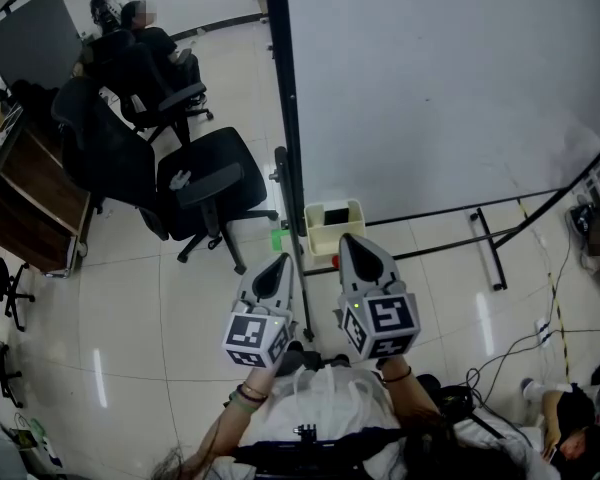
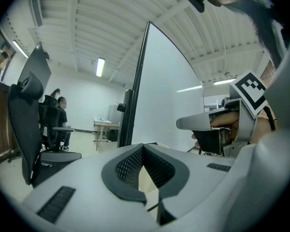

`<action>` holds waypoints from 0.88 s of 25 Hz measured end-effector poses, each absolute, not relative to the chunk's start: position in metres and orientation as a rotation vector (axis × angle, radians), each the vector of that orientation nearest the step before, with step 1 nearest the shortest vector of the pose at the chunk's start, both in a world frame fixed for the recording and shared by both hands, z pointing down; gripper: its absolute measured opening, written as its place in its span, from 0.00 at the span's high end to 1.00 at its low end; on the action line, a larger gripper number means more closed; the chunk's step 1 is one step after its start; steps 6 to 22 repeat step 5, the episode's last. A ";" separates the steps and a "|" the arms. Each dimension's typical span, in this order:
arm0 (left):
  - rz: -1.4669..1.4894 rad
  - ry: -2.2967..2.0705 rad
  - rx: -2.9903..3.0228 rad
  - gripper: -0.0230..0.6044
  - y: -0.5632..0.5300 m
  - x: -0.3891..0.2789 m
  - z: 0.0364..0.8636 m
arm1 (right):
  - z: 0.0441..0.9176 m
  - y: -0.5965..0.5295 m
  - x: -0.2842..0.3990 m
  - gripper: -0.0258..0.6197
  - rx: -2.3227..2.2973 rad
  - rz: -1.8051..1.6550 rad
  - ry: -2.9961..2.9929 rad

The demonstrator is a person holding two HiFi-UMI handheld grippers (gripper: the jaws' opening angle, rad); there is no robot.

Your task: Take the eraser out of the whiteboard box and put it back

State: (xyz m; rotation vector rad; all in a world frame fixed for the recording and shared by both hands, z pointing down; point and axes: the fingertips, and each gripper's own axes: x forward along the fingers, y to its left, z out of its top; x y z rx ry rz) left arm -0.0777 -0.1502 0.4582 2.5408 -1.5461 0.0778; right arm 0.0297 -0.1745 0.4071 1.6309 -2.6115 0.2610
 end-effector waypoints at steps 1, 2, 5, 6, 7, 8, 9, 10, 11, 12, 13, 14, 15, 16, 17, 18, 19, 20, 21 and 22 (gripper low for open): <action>0.077 -1.547 2.541 0.99 -0.150 -0.078 0.458 | 0.407 -0.174 0.030 0.96 1.630 0.261 -2.614; 0.077 -1.547 2.541 0.99 -0.150 -0.078 0.458 | 0.407 -0.174 0.030 0.96 1.629 0.261 -2.615; 0.079 -1.546 2.543 0.99 -0.149 -0.079 0.458 | 0.405 -0.173 0.029 0.96 1.628 0.259 -2.618; 0.079 -1.546 2.543 0.99 -0.149 -0.079 0.458 | 0.405 -0.173 0.029 0.96 1.628 0.259 -2.618; 0.079 -1.546 2.543 0.99 -0.149 -0.079 0.458 | 0.405 -0.173 0.029 0.96 1.628 0.259 -2.618; 0.079 -1.546 2.543 0.99 -0.149 -0.079 0.458 | 0.405 -0.173 0.029 0.96 1.628 0.259 -2.618; 0.079 -1.546 2.543 0.99 -0.149 -0.079 0.458 | 0.405 -0.173 0.029 0.96 1.628 0.259 -2.618; 0.079 -1.546 2.543 0.99 -0.149 -0.079 0.458 | 0.405 -0.173 0.029 0.96 1.628 0.259 -2.618; 0.079 -1.546 2.543 0.99 -0.149 -0.079 0.458 | 0.405 -0.173 0.029 0.96 1.628 0.259 -2.618; 0.079 -1.546 2.543 0.99 -0.149 -0.079 0.458 | 0.405 -0.173 0.029 0.96 1.628 0.259 -2.618; 0.079 -1.546 2.543 0.99 -0.149 -0.079 0.458 | 0.405 -0.173 0.029 0.96 1.628 0.259 -2.618; 0.079 -1.546 2.543 0.99 -0.149 -0.079 0.458 | 0.405 -0.173 0.029 0.96 1.628 0.259 -2.618; 0.079 -1.546 2.543 0.99 -0.149 -0.079 0.458 | 0.405 -0.173 0.029 0.96 1.628 0.259 -2.618; 0.079 -1.546 2.543 0.99 -0.149 -0.079 0.458 | 0.405 -0.173 0.029 0.96 1.628 0.259 -2.618; 0.079 -1.546 2.543 0.99 -0.149 -0.079 0.458 | 0.405 -0.173 0.029 0.96 1.628 0.259 -2.618; 0.079 -1.546 2.543 0.99 -0.149 -0.079 0.458 | 0.405 -0.173 0.029 0.96 1.628 0.259 -2.618; 0.079 -1.546 2.543 0.99 -0.149 -0.079 0.458 | 0.405 -0.173 0.029 0.96 1.628 0.259 -2.618; 0.079 -1.546 2.543 0.99 -0.149 -0.079 0.458 | 0.405 -0.173 0.029 0.96 1.628 0.259 -2.618; 0.079 -1.546 2.543 0.99 -0.149 -0.079 0.458 | 0.405 -0.173 0.029 0.96 1.628 0.259 -2.618; 0.079 -1.546 2.543 0.99 -0.149 -0.079 0.458 | 0.405 -0.173 0.029 0.96 1.628 0.259 -2.618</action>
